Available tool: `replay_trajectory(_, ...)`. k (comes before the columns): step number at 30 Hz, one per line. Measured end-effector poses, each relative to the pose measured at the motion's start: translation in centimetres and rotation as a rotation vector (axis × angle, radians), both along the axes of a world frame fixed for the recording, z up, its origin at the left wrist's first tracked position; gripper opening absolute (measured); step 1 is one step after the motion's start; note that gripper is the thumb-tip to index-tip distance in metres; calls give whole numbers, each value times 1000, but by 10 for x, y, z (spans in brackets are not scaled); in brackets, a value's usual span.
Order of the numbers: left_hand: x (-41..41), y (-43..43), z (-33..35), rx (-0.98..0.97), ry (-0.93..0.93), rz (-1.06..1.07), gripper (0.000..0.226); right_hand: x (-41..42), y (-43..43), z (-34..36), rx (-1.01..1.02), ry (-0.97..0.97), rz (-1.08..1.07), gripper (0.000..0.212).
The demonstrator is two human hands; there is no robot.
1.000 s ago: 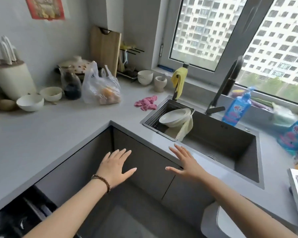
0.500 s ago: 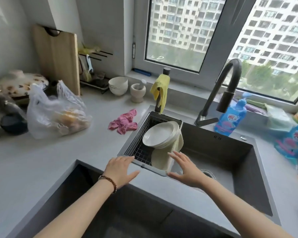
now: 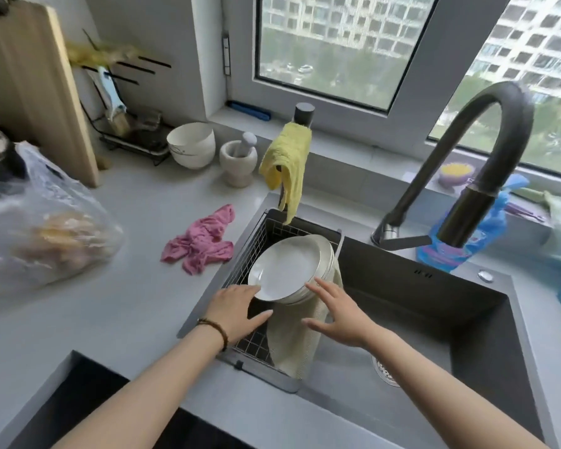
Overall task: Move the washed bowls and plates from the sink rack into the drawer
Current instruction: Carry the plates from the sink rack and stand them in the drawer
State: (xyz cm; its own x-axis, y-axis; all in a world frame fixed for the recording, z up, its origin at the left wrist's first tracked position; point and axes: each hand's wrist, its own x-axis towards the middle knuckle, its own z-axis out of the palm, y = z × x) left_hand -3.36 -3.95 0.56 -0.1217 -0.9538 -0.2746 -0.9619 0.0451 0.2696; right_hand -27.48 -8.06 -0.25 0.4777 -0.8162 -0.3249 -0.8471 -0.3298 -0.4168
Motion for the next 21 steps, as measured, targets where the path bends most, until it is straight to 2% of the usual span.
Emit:
replay_trajectory(9,-19,-73,-45,92,95,-180,63,2,-26,-17,-13,25,-74,78)
replay_trajectory(16,-24,-84,-68,203,227,-274,44,-1,-26,-20,-31,76,-59,76)
replay_trajectory(21,-23,-79,-74,170,302,-312,39,-1,-26,-24,-27,64,-72,77)
